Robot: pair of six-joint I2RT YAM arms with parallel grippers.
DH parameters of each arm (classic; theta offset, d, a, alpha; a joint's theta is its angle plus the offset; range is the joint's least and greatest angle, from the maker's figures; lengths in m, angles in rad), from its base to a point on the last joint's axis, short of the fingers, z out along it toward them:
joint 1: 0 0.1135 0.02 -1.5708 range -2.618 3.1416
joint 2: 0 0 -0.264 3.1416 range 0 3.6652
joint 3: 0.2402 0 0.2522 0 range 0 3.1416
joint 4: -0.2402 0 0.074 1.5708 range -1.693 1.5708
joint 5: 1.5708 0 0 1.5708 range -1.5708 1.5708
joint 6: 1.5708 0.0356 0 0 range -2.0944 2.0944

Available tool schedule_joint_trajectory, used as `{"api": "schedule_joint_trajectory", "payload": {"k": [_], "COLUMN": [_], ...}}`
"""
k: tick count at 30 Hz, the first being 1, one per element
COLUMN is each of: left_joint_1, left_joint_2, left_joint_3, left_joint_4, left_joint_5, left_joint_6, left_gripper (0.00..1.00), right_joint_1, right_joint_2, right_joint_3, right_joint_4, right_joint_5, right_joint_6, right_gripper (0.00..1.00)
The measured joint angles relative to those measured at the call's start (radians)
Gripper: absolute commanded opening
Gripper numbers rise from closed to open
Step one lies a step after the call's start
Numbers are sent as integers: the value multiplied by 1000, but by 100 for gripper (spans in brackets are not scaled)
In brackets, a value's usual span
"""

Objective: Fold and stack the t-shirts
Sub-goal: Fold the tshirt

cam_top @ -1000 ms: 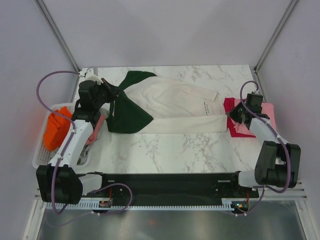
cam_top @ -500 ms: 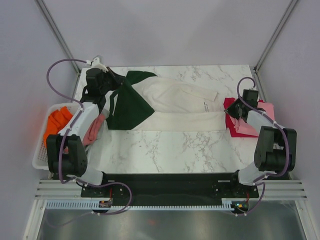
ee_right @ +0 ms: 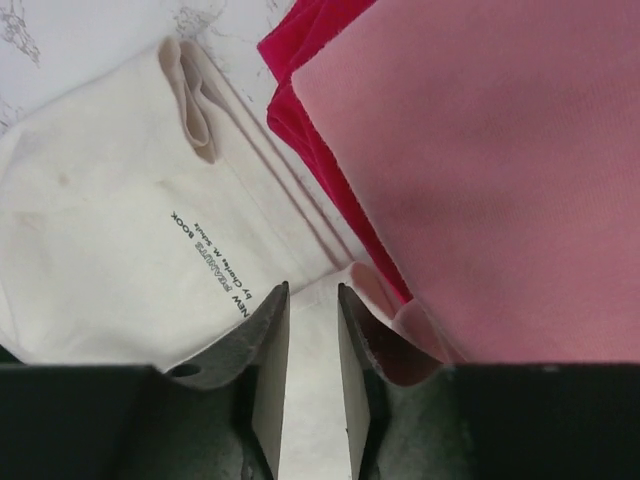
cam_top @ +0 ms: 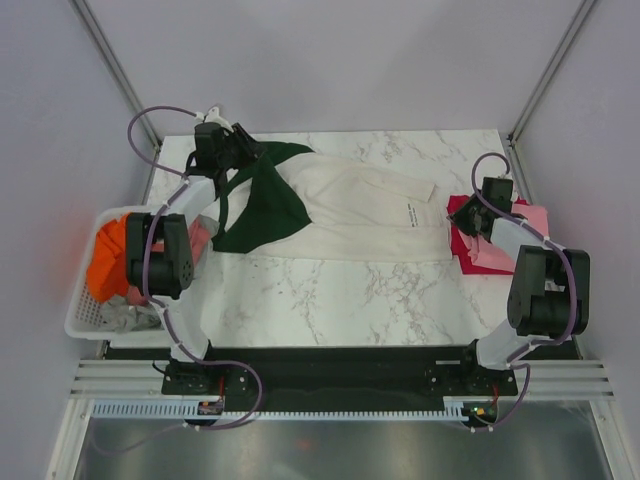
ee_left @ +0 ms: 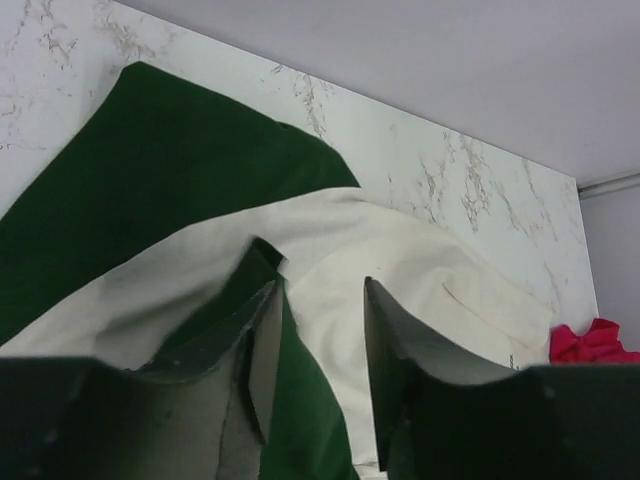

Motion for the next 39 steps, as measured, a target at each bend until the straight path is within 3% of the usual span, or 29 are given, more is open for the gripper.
{"api": "schedule_joint_trajectory", "payload": {"k": [4,5,9,12,17,21,28,35,39], "left_joint_1": [0,0,0,2,58,118,78,47,6], "left_joint_2": [26,21,-25,-114,-336,-399,-648,-943,-1015], "left_joint_3": [21,21,16,-32,-258,-357,-555,-738,-850], "left_joint_4": [-22,-22,-65,-100,-66,-120,-255,-297,-342], "left_joint_5": [-2,-7,-33,-72,-96,-59,-19,-43,-107], "left_joint_6": [-7,-12,-23,-47,-187,-239,-260,-328,-380], "left_gripper": [99,100,100,100,98,94,95,90,89], "right_joint_1": [5,5,7,13,14,14,18,20,37], "right_joint_2": [-11,-20,-108,-200,-353,-454,-594,-599,-623], "right_joint_3": [0,0,-26,-69,-180,-290,-438,-486,-552], "right_joint_4": [1,0,10,23,39,37,19,27,37], "right_joint_5": [17,20,31,37,34,35,53,56,82], "right_joint_6": [2,0,-1,-8,-6,23,92,156,219], "right_gripper": [48,49,70,74,74,72,73,62,61]}}
